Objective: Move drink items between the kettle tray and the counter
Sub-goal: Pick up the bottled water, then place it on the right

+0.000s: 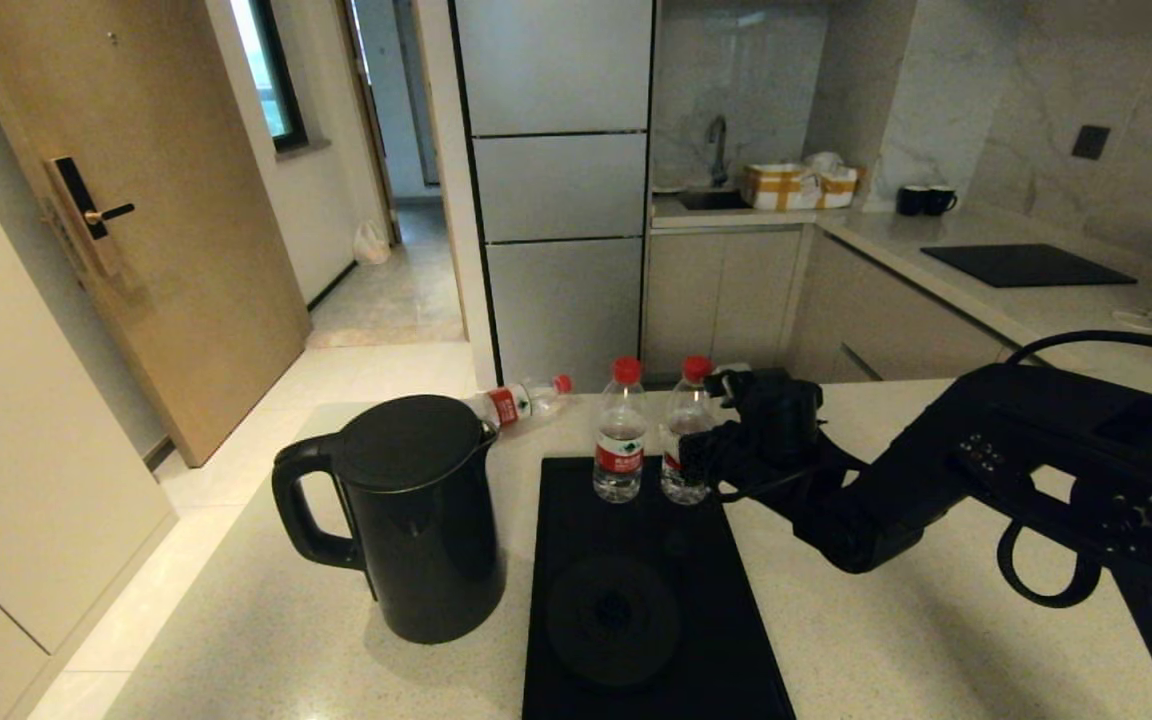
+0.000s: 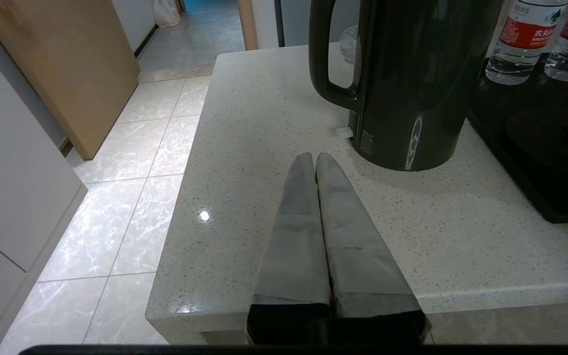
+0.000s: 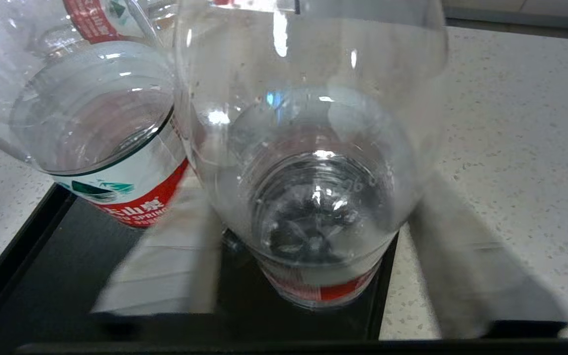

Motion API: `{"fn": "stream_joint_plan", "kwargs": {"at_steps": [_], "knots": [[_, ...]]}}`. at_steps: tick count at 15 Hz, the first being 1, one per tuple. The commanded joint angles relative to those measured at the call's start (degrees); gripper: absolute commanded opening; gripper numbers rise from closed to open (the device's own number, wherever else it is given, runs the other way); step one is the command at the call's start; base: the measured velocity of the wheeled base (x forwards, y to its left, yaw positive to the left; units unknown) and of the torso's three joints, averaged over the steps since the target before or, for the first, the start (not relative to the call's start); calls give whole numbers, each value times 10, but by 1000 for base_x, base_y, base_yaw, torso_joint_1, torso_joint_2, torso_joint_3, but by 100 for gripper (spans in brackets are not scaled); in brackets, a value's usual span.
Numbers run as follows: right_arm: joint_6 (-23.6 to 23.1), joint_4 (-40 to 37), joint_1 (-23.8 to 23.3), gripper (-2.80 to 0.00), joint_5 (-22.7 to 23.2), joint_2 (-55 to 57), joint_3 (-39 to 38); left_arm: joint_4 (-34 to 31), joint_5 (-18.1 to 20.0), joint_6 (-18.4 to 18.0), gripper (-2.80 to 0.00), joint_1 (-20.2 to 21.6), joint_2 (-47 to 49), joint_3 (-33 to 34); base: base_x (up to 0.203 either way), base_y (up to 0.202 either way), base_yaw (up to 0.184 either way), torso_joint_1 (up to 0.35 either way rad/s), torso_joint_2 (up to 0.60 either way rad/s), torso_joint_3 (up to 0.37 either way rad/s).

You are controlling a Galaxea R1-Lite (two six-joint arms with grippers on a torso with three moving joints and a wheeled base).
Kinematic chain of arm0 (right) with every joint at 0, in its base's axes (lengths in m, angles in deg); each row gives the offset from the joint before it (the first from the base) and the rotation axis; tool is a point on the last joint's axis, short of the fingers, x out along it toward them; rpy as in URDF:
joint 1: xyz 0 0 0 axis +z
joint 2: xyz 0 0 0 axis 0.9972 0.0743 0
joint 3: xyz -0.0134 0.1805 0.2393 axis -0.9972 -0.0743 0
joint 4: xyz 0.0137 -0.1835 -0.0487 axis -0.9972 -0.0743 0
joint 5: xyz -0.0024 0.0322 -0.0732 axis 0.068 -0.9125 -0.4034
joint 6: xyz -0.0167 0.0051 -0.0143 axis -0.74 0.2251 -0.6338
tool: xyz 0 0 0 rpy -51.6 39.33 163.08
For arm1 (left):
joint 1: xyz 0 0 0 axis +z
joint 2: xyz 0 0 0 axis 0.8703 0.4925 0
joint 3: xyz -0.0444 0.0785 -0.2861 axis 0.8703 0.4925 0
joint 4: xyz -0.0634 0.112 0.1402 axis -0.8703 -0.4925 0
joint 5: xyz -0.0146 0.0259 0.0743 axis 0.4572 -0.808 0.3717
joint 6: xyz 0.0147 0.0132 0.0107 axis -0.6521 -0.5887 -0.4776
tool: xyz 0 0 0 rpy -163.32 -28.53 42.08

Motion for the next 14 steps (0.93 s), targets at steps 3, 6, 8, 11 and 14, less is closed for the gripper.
{"fn": "stream_joint_plan", "kwargs": {"at_steps": [3, 6, 8, 11, 14], "knots": [[0, 3, 1, -280, 0, -5, -2, 0, 0, 0, -280, 0, 0, -1, 0, 0, 0, 0, 0, 0], [0, -2, -1, -280, -7, -30, -9, 0, 0, 0, -280, 0, 0, 0, 0, 0, 0, 0, 0, 0], [0, -38, -6, -280, -24, -85, -17, 0, 0, 0, -280, 0, 0, 0, 0, 0, 0, 0, 0, 0], [0, -76, -6, -280, -77, -186, -60, 0, 0, 0, -280, 0, 0, -1, 0, 0, 0, 0, 0, 0], [1, -81, 2, -280, -124, -263, -184, 0, 0, 0, -280, 0, 0, 0, 0, 0, 0, 0, 0, 0]]}}
